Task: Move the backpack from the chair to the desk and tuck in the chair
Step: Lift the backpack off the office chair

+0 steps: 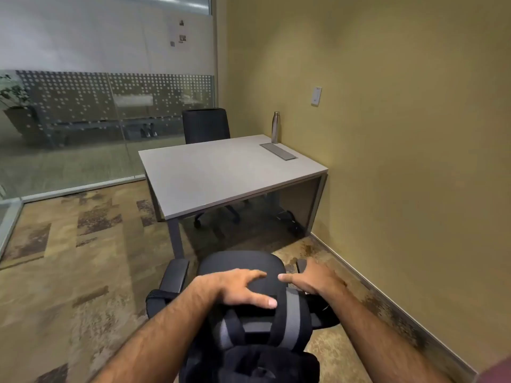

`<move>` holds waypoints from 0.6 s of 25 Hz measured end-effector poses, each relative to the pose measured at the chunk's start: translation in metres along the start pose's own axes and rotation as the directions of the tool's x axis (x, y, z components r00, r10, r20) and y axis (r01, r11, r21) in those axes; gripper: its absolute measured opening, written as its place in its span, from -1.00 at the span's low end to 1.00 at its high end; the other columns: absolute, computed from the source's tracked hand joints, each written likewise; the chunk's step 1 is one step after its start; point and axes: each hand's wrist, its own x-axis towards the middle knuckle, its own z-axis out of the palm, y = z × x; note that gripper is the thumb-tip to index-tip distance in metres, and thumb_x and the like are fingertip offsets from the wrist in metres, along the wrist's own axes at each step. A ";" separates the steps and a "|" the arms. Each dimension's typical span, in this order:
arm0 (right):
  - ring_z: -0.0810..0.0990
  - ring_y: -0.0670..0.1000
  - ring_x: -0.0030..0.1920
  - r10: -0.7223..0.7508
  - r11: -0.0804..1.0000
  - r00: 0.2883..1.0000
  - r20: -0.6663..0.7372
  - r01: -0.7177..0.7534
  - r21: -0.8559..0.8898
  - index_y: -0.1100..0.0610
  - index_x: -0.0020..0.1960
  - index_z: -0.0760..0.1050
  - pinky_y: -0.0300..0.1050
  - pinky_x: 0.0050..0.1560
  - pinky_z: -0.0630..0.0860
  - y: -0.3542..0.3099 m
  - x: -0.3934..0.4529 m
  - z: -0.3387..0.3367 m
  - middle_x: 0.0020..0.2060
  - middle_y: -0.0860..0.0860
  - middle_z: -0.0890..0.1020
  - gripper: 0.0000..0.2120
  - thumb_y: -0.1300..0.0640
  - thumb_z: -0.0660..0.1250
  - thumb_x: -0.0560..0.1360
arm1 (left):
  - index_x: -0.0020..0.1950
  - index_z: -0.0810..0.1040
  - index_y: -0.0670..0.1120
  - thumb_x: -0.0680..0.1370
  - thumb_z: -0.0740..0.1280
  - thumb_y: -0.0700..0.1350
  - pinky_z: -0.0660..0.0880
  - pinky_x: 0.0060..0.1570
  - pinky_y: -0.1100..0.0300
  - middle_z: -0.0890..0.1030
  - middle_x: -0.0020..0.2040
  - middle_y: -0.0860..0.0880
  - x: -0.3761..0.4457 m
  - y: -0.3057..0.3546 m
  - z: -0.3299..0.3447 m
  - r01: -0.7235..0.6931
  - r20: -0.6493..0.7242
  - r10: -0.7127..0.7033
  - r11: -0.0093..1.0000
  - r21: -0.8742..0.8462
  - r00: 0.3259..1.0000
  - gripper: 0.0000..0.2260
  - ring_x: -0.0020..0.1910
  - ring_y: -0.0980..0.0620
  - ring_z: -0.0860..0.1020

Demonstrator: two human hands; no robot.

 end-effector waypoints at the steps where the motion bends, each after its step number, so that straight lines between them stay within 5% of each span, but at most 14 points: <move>1: 0.40 0.25 0.50 0.021 1.000 0.997 0.080 -0.020 -0.002 0.08 0.62 0.19 0.30 0.46 0.35 -0.001 0.001 -0.001 0.58 0.16 0.35 0.29 -0.62 0.33 0.09 | 0.62 0.20 0.14 0.29 0.41 0.53 0.22 0.55 -0.07 0.31 0.61 0.04 0.002 0.000 0.002 0.029 0.092 -0.025 0.999 -0.037 0.995 0.00 0.55 0.00 0.30; 4: 0.55 0.22 0.36 0.162 0.987 0.940 0.299 -0.153 -0.055 0.06 0.52 0.39 0.21 0.41 0.43 -0.011 -0.008 -0.005 0.45 0.13 0.51 0.29 -0.65 0.35 -0.05 | 0.54 0.30 0.23 0.15 0.55 0.47 0.36 0.46 -0.02 0.45 0.50 0.14 0.003 0.003 0.006 0.108 0.273 -0.100 0.994 -0.014 0.957 0.02 0.44 0.05 0.44; 8: 0.64 0.18 0.21 0.280 0.959 0.876 0.392 -0.233 -0.164 0.02 0.30 0.57 0.15 0.33 0.49 -0.019 -0.007 0.007 0.24 0.10 0.64 0.15 -0.60 0.38 -0.15 | 0.49 0.30 0.33 0.11 0.63 0.40 0.45 0.36 0.04 0.52 0.41 0.21 0.010 0.001 0.011 0.109 0.298 -0.100 0.994 -0.015 0.949 0.00 0.36 0.09 0.51; 15: 0.70 0.14 0.11 0.221 0.975 0.876 0.429 -0.197 -0.100 0.15 0.12 0.65 0.05 0.28 0.58 -0.007 0.006 -0.006 0.13 0.11 0.70 -0.43 -0.16 0.35 0.23 | 0.45 0.28 0.41 0.08 0.60 0.45 0.39 0.18 0.19 0.50 0.26 0.33 0.007 -0.006 0.018 0.069 0.247 -0.052 0.996 -0.061 0.967 0.00 0.23 0.19 0.49</move>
